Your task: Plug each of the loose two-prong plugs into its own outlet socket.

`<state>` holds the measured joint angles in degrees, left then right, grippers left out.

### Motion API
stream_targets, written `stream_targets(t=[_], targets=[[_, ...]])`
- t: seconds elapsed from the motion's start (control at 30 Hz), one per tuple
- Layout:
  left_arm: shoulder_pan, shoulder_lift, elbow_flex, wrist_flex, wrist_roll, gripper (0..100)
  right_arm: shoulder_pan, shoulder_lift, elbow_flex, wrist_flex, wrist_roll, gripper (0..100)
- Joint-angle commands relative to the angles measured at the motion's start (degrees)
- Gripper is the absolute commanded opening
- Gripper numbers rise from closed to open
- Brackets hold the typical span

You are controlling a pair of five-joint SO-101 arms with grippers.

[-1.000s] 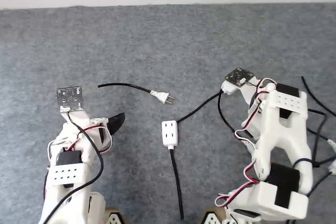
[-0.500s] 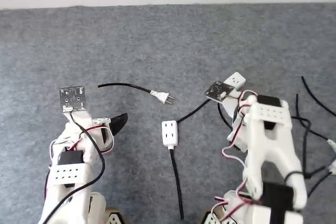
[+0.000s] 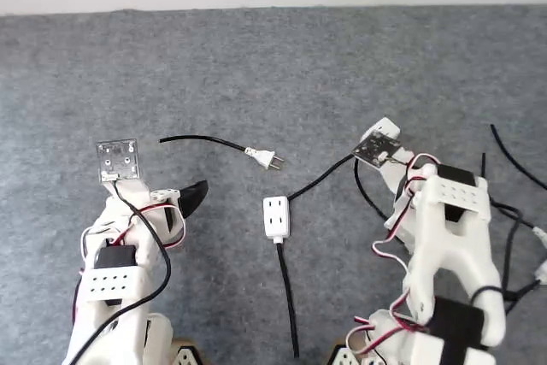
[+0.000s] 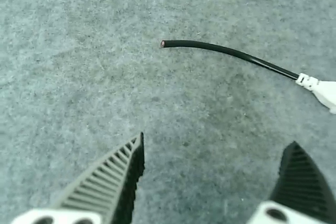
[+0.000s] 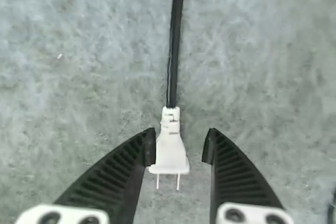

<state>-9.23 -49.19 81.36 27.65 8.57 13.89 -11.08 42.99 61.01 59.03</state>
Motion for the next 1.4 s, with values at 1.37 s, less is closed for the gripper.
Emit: stream_targets(t=[1.37], targets=[[0.3, 0.1, -0.9, -1.6, 0.2, 39, -1.1, 9.6, -2.7, -3.7, 0.7, 0.8]])
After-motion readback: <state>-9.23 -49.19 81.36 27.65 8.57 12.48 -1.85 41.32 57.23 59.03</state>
